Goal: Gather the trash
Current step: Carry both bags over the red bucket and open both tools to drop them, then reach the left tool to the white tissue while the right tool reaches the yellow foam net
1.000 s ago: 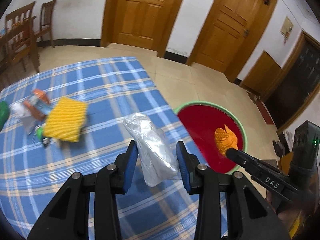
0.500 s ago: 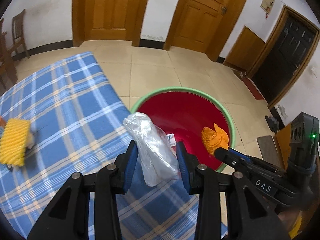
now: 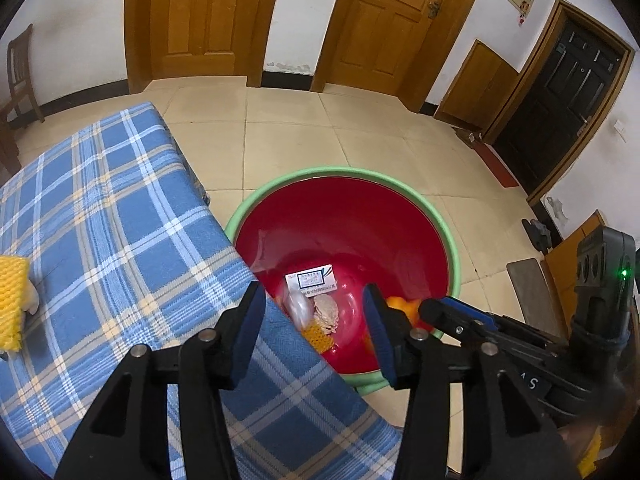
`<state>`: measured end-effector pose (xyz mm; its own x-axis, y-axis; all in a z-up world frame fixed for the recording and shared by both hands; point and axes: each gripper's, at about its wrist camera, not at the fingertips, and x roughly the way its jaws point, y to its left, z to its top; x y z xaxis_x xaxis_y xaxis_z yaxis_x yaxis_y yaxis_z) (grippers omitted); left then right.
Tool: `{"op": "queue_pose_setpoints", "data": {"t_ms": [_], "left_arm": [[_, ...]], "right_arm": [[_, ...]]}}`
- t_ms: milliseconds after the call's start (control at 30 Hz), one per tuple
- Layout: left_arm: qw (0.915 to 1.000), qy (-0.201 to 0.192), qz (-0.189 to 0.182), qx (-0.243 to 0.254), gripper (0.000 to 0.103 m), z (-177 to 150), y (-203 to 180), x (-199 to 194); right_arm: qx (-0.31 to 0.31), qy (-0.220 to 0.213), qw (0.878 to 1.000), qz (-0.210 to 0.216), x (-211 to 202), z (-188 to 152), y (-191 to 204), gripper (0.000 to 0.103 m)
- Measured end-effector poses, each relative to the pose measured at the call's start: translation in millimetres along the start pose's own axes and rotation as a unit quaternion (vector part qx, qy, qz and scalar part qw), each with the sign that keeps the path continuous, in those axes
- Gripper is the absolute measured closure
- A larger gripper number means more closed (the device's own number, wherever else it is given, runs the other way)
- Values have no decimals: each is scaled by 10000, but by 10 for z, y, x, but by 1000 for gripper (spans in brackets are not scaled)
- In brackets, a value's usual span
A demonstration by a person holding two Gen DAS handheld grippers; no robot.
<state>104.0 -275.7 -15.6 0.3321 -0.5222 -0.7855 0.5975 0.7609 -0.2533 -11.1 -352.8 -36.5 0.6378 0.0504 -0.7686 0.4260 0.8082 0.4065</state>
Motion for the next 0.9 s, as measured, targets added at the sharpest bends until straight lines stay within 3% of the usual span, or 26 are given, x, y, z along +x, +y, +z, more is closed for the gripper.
{"op": "queue_pose_setpoints", "data": {"t_ms": [533, 900], "left_arm": [[9993, -113, 159, -312, 51, -102, 185, -158], [9966, -281, 397, -664, 49, -235, 518, -403]], "right_arm": [[-28, -99, 9999, 130, -82, -30, 102, 65], [-141, -148, 9994, 288, -108, -70, 340, 62]]}}
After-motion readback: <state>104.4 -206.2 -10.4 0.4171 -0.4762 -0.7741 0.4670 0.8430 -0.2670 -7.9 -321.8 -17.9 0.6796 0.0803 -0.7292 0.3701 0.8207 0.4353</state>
